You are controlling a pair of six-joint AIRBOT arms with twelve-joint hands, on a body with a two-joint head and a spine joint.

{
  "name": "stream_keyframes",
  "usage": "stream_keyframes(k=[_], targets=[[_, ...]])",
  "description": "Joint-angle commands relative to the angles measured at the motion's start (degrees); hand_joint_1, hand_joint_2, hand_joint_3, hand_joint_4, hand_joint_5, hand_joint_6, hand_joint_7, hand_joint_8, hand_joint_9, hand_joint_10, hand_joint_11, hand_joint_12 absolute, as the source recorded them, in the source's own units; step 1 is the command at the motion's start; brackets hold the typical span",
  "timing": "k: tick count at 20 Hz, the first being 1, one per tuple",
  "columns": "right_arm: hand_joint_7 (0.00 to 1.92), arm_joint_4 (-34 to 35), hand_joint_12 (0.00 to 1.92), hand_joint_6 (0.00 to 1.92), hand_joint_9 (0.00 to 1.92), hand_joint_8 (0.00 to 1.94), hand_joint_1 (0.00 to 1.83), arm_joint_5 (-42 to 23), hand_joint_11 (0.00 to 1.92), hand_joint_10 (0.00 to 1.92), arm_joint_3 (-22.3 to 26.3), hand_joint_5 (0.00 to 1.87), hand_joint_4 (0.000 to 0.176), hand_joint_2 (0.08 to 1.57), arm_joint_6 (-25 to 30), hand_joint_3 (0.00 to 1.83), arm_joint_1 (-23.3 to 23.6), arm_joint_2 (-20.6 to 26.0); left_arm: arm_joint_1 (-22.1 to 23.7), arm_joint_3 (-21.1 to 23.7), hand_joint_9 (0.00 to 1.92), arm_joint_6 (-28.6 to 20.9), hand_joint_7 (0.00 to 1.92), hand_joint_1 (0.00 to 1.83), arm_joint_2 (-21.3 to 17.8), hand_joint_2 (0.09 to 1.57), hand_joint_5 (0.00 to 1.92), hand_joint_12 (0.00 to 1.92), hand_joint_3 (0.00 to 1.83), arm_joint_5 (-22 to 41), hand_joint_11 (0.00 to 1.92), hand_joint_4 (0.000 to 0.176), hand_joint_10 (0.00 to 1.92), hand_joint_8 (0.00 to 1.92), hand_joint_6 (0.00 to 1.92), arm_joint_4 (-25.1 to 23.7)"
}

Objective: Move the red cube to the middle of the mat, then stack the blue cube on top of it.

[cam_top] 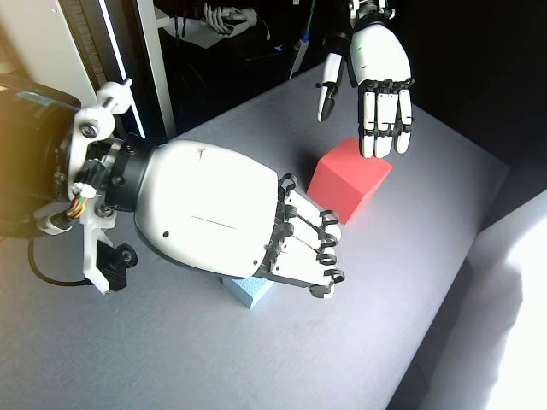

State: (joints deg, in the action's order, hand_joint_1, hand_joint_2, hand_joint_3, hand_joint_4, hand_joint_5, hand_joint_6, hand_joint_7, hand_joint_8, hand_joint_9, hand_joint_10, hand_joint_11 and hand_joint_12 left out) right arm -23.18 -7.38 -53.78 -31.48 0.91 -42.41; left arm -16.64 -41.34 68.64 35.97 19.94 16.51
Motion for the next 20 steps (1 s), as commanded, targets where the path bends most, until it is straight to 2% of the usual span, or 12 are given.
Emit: stream_keyframes(k=[1, 3, 6, 8, 10, 12, 13, 15, 17, 19, 20], targets=[[0.19, 0.63, 0.49, 0.01, 0.20, 0.01, 0.00, -6.04, 0.00, 0.02, -0.02, 0.17, 0.000, 1.32, 0.15, 0.01, 1.17, 1.16, 0.63, -0.02, 0.15, -0.15, 0.17, 0.00, -0.43, 1.22, 0.17, 0.32, 0.02, 5.66, 0.00, 0.000, 0.01, 0.00, 0.00, -0.24], [0.20, 0.44, 0.45, 0.00, 0.20, 0.00, 0.00, -6.06, 0.00, 0.01, 0.00, 0.17, 0.000, 1.31, 0.14, 0.00, 2.18, 1.36, 0.65, 0.01, 0.16, -0.01, 0.18, 0.00, -0.42, 1.23, 0.18, 0.30, 0.01, 5.51, 0.00, 0.000, 0.01, 0.00, 0.00, -0.24], [0.21, 0.44, 0.48, 0.00, 0.23, 0.00, 0.00, -5.99, 0.00, 0.01, 0.73, 0.18, 0.000, 1.30, 0.19, 0.00, 3.45, 1.33, 0.65, 0.04, 0.20, 0.08, 0.23, 0.00, -0.42, 1.23, 0.22, 0.45, 0.00, 5.31, 0.00, 0.000, 0.01, 0.00, 0.00, -0.24], [0.19, 0.44, 0.47, 0.00, 0.21, 0.00, 0.00, -5.33, 0.00, 0.00, 1.00, 0.17, 0.000, 1.31, 1.39, 0.00, 3.69, 1.34, 0.66, -0.12, 0.14, 0.19, 0.15, 0.02, -0.43, 1.16, 0.15, 0.37, 0.00, 5.28, 0.00, 0.000, 0.00, 0.00, 0.00, -0.24], [0.20, 0.41, 0.47, 0.00, 0.22, 0.00, 0.00, -5.34, 0.00, 0.00, 1.15, 0.17, 0.000, 1.31, 1.41, 0.00, 3.30, 1.37, 0.81, -0.18, 0.15, 0.25, 0.16, 0.20, -0.41, 1.06, 0.15, 0.39, 0.00, 5.28, 0.00, 0.000, 0.00, 0.00, 0.00, -0.24], [0.18, 0.37, 0.40, 0.00, 0.18, 0.00, 0.00, -5.49, 0.00, 0.00, 1.21, 0.17, 0.000, 1.31, 1.45, 0.00, 2.17, 1.36, 1.22, -0.04, 0.12, 2.35, 0.12, 0.34, -0.29, 1.03, 0.12, 0.35, 0.00, 5.10, 0.00, 0.000, 0.00, 0.00, 0.00, 2.15], [0.19, 0.34, 0.44, 0.00, 0.20, 0.00, 0.00, -6.00, 0.00, 0.01, 1.30, 0.17, 0.000, 1.31, 1.48, 0.00, 1.08, 1.36, 1.50, 0.03, 0.14, 3.74, 0.13, 0.47, -0.18, 0.98, 0.13, 0.38, 0.00, 5.10, 0.00, 0.000, 0.00, 0.00, 0.00, 3.46], [0.23, -0.44, 0.56, 0.01, 0.24, 0.01, 0.00, -7.76, 0.00, 0.01, 1.73, 0.20, 0.000, 1.31, 1.52, 0.00, -1.22, 1.38, 1.80, -0.05, 0.06, 4.63, 0.04, 0.66, 0.06, 0.91, 0.05, 0.22, 0.00, 5.11, 0.00, 0.000, 0.00, 0.00, 0.00, 4.02], [0.21, -1.83, 0.52, 0.00, 0.23, 0.00, 0.00, -8.83, 0.00, 0.00, 2.39, 0.18, 0.000, 1.31, 1.54, 0.00, -2.68, 1.74, 1.42, -0.05, 0.00, 5.05, 0.00, 0.82, 0.20, 0.87, 0.00, 0.02, 0.00, 5.13, 0.00, 0.000, 0.00, 0.00, 0.00, 4.53], [0.23, -2.62, 0.55, 0.00, 0.24, 0.01, 0.00, -9.58, 0.00, 0.01, 2.85, 0.19, 0.000, 1.31, 1.53, 0.00, -4.01, 2.19, 0.09, 0.10, 0.00, 5.06, 0.00, 0.89, 0.46, 0.84, 0.00, 0.00, 0.00, 6.70, 0.00, 0.000, 0.00, 0.00, 0.00, 5.25], [0.22, -2.71, 0.50, 0.00, 0.22, 0.00, 0.00, -9.78, 0.00, 0.00, 2.87, 0.19, 0.000, 1.32, 1.52, 0.00, -4.62, 2.33, -0.65, 0.22, 0.00, 5.06, 0.00, 0.95, 0.68, 0.82, 0.00, 0.00, 0.00, 7.74, 0.00, 0.000, 0.00, 0.00, 0.00, 5.64]])
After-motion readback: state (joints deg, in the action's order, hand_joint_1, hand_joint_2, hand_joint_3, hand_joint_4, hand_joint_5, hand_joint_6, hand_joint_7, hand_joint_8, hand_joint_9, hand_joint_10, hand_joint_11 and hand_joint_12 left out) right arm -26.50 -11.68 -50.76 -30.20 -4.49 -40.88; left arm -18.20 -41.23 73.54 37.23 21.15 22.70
